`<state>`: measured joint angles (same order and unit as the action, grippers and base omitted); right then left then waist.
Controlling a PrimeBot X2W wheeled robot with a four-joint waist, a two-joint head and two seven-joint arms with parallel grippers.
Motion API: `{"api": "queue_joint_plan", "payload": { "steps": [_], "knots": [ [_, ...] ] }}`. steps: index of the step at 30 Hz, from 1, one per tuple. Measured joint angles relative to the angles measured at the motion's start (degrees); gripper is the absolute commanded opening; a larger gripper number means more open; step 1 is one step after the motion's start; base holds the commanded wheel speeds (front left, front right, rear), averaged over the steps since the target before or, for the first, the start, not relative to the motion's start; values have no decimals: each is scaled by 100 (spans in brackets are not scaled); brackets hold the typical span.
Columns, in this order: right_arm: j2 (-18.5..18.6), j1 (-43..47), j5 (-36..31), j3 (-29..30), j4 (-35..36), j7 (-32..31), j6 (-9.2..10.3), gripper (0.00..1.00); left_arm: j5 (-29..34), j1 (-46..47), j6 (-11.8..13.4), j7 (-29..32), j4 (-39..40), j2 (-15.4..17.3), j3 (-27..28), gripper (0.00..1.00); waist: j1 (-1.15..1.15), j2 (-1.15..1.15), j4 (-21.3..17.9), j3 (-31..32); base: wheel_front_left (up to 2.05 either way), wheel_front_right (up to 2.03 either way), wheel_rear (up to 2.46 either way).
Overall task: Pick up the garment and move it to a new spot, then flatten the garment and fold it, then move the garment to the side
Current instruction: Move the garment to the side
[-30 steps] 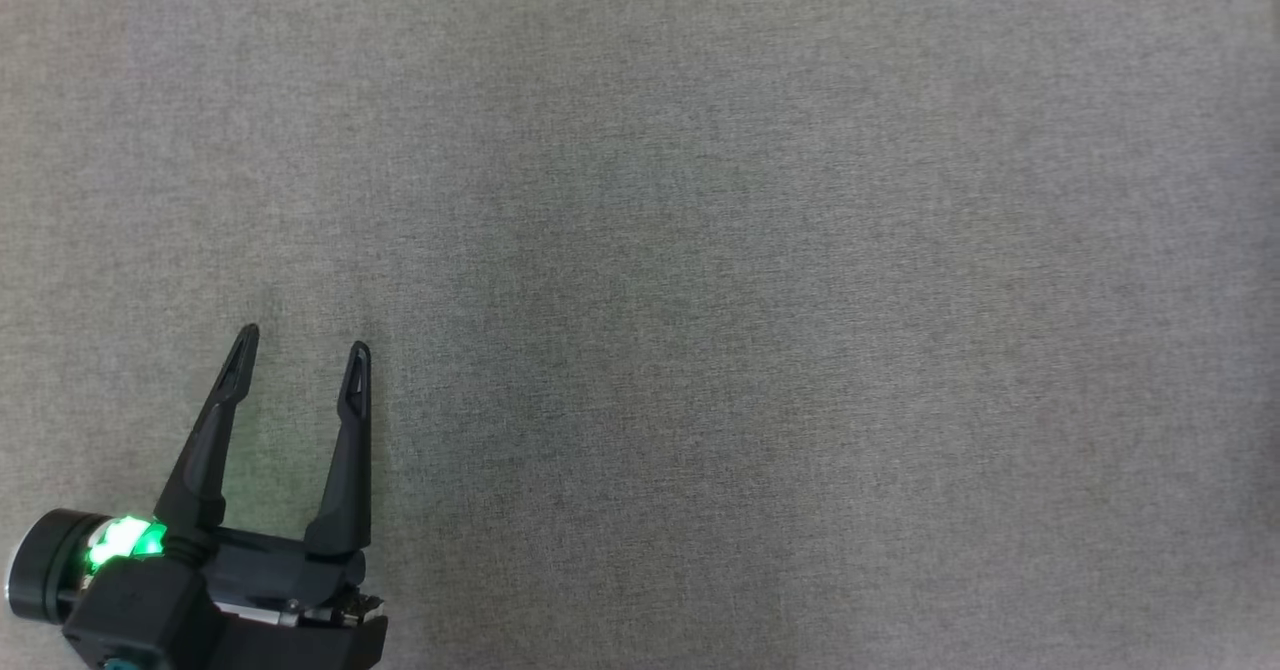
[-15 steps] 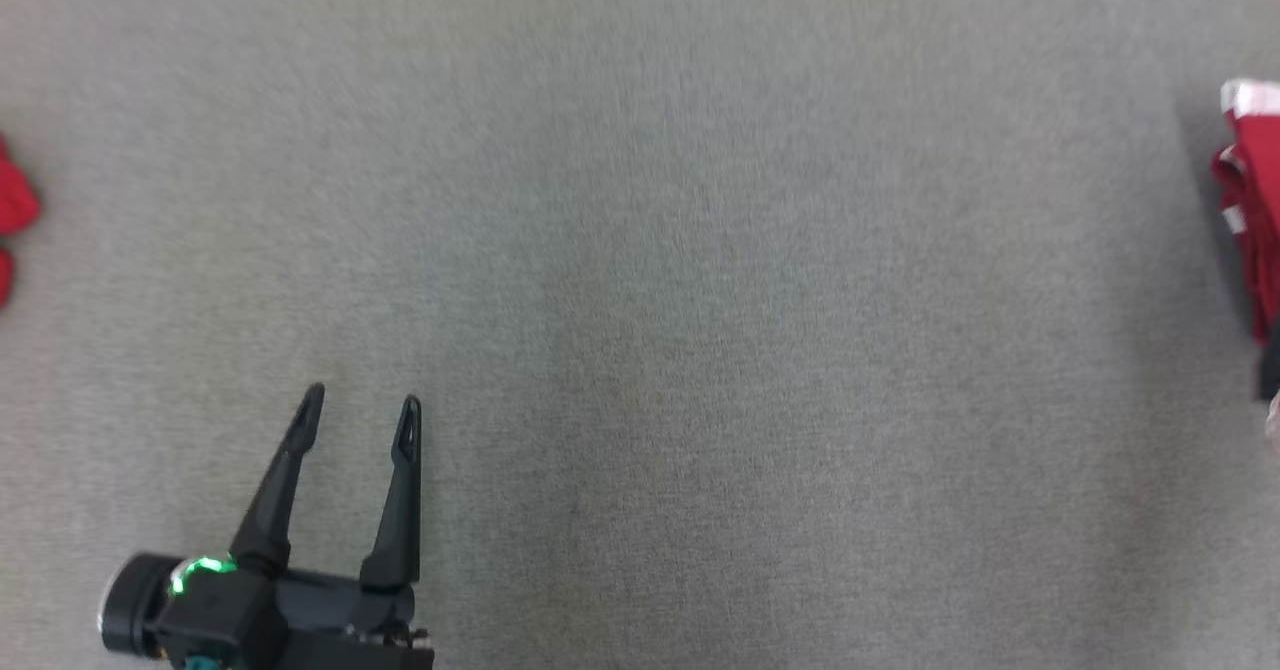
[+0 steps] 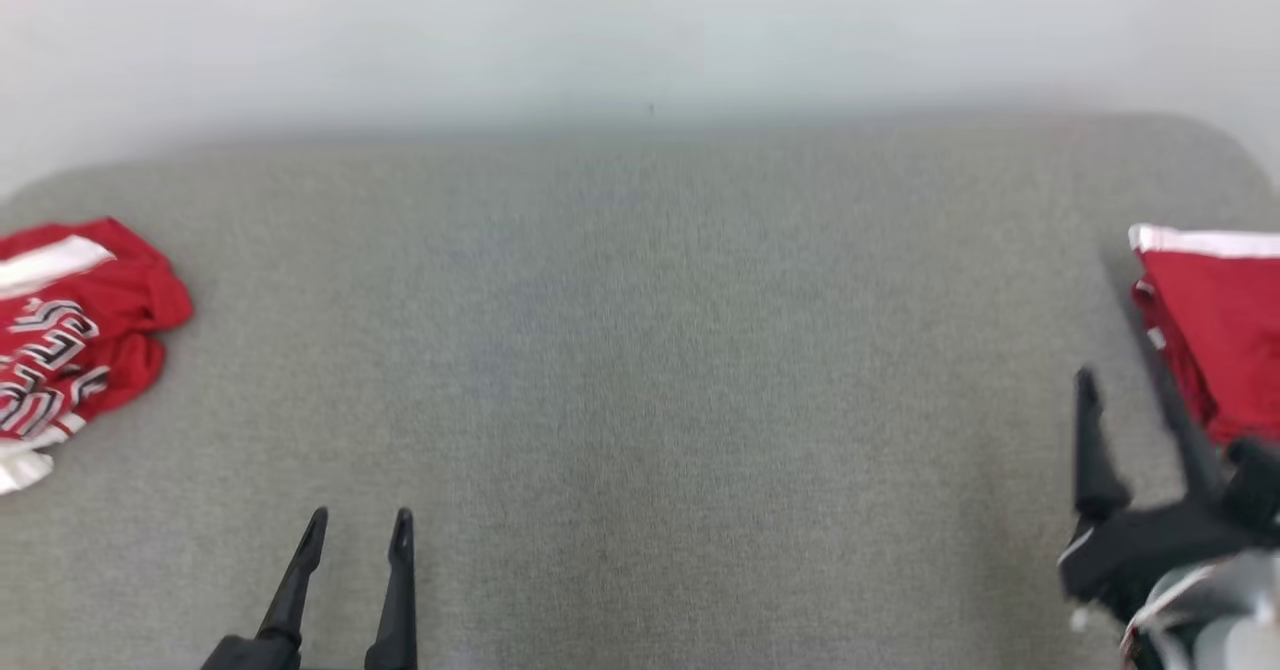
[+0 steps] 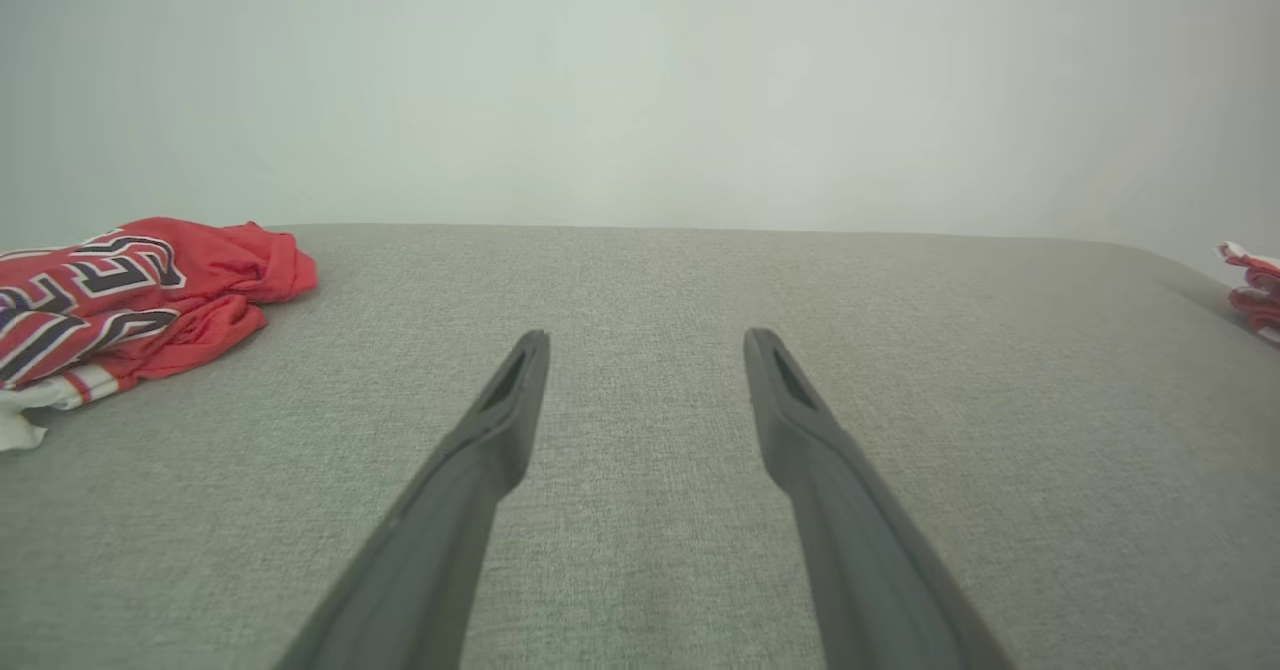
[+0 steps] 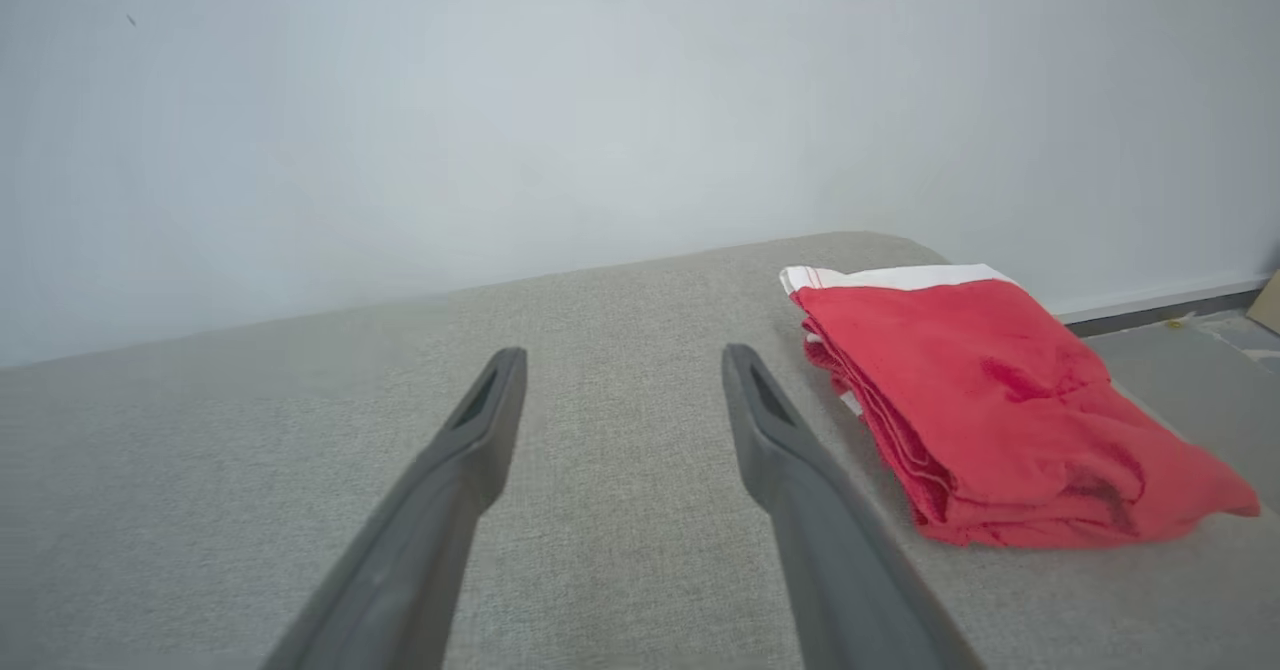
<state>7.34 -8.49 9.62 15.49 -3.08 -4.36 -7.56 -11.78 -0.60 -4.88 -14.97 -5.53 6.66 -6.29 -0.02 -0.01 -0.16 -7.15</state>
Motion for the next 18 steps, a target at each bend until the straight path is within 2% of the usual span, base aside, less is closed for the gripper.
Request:
{"api": "queue_joint_plan", "payload": {
  "steps": [9, 18],
  "knots": [
    [-271, 874, 35, -914, 130, 449, 0, 100, 16, -238, -12, -7, -187, -75, 315, 100, 0, 0, 35, 694, 0, 0, 0],
    [-383, 1207, -236, -1076, -56, 648, 0, 100, 126, -424, -14, -7, -296, -214, 654, 100, 1, 0, 49, 1023, 0, 0, 0]
  ]
}}
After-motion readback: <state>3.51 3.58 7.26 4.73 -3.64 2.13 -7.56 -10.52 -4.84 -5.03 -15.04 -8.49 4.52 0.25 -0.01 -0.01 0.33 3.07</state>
